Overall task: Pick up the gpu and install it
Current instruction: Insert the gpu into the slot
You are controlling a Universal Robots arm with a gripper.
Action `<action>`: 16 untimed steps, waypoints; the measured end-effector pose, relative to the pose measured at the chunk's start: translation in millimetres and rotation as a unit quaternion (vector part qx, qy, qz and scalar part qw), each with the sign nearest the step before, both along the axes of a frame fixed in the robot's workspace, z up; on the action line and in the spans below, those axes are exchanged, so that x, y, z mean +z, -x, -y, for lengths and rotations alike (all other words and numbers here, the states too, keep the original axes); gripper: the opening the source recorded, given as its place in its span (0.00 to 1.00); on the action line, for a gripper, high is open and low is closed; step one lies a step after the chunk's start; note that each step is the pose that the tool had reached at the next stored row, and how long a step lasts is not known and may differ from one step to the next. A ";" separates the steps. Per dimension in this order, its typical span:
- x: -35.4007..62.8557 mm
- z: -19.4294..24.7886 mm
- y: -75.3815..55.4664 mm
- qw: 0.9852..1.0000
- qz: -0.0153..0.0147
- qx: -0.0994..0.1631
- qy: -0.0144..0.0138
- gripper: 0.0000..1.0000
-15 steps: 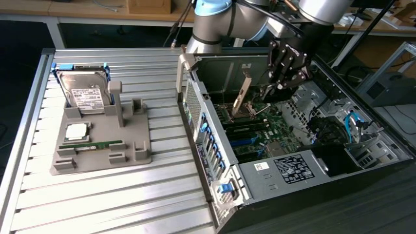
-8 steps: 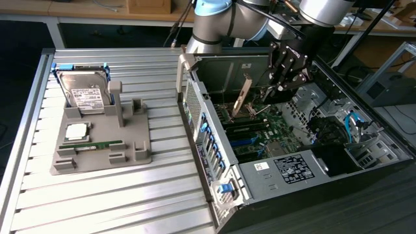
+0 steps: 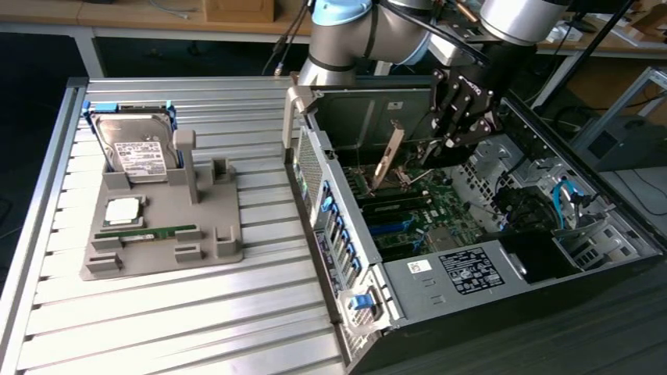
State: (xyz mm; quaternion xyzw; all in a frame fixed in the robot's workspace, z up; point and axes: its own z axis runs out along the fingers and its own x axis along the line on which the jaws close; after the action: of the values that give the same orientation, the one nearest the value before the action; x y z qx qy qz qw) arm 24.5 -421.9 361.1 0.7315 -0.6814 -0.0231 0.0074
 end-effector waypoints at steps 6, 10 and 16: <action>-1.6 1.3 0.0 1.000 0.000 0.000 0.000 0.27; -2.6 2.0 0.0 1.000 0.000 0.000 0.000 0.27; -4.0 3.0 0.0 1.000 0.000 0.000 0.000 0.27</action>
State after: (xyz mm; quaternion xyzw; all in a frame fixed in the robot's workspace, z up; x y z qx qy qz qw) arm 24.5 -424.9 357.1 0.7315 -0.6814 -0.0231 0.0074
